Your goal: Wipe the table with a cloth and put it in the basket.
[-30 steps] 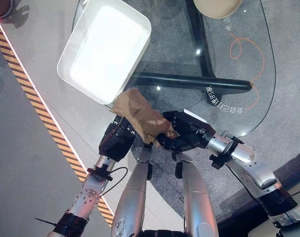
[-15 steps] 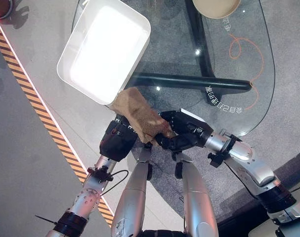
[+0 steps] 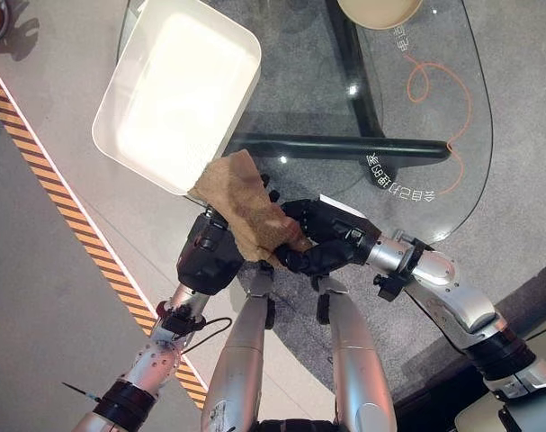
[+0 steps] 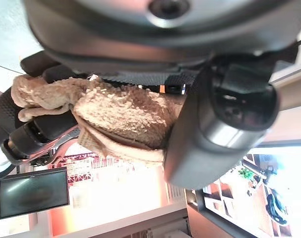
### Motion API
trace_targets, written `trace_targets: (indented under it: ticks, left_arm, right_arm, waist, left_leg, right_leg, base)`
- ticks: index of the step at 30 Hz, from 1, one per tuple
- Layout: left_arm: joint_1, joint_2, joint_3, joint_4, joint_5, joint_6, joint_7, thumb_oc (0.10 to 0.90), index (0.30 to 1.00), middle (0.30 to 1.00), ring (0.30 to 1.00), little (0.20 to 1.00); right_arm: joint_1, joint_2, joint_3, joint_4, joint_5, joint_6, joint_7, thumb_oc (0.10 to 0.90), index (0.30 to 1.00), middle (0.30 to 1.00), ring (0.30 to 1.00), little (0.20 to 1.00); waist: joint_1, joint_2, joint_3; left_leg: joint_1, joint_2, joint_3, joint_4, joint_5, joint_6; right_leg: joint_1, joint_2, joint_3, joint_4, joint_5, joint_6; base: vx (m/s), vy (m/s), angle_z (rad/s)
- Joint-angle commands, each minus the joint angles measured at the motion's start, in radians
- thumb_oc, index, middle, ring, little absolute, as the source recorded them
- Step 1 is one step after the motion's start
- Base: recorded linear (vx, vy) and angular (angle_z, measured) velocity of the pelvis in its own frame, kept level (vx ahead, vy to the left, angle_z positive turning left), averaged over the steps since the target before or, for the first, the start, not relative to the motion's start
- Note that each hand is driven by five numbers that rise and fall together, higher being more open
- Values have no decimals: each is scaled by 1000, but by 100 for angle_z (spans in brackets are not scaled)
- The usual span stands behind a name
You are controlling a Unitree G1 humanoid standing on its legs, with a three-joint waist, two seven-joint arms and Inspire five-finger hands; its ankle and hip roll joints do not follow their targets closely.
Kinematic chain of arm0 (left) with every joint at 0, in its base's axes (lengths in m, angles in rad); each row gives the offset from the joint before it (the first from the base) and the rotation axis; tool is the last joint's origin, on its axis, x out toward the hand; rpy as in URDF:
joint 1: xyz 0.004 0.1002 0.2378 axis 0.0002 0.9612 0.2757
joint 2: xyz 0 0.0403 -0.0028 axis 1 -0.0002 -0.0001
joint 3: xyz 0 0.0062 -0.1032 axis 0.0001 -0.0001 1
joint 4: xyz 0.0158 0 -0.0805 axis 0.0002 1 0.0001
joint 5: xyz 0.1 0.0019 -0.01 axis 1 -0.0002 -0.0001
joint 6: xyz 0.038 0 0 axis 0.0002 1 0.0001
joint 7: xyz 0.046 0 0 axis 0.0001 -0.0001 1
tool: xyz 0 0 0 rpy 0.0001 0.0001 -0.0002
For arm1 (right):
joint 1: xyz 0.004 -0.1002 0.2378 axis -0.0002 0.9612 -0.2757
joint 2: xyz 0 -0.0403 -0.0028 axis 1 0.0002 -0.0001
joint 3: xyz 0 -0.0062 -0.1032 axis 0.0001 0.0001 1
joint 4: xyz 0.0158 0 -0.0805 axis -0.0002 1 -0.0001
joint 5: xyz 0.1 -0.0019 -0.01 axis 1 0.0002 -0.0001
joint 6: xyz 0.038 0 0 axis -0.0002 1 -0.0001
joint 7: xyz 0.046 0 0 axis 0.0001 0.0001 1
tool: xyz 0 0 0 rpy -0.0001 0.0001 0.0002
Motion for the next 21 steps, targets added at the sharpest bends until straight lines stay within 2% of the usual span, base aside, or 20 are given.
trace_targets:
  ticks: [1,3,4,5,6,21]
  left_arm:
    - [-82,-10,-16,-279,1,8,-197,800,900,900,900,900]
    - [-84,-12,-15,-270,-18,17,-207,800,900,900,900,900]
    - [-84,-14,-16,-264,-26,17,-209,657,778,778,778,757]
    - [-84,-16,-16,-263,-30,17,-209,413,568,568,568,513]
    - [-84,-18,-17,-260,-38,15,-211,111,309,309,309,211]
    - [-76,-44,-4,-217,-51,29,-200,100,300,300,300,200]
  right_arm:
    - [-15,6,142,-177,23,-15,116,100,300,300,300,200]
    - [-14,11,143,-169,24,-13,113,100,300,300,300,200]
    - [-14,12,145,-166,27,-15,109,100,300,300,300,200]
    - [-13,13,144,-165,27,-15,109,100,300,300,300,200]
    - [-14,13,144,-162,29,-16,107,100,300,300,300,200]
    - [-18,36,127,-143,36,-19,91,100,300,300,300,200]
  waist:
    - [-1,13,-27]
    - [-1,12,-27]
    - [-1,11,-27]
    - [-1,11,-27]
    - [-1,10,-27]
    - [0,4,-27]
  left_leg:
    - [-4,-42,29,64,-74,45]
    - [-5,-43,28,65,-74,45]
    - [-7,-43,28,64,-75,45]
    - [-6,-44,27,63,-75,46]
    - [-7,-45,26,62,-75,46]
    - [-16,-49,23,65,-78,51]
  right_leg:
    - [32,64,15,-101,81,13]
    - [32,63,16,-104,83,12]
    - [31,63,16,-105,84,13]
    - [31,64,16,-106,84,13]
    - [30,64,16,-108,85,13]
    - [23,64,14,-112,91,14]
  base:
    - [0,0,0]
    - [0,0,0]
    - [0,0,0]
    - [0,0,0]
    - [0,0,0]
    - [0,0,0]
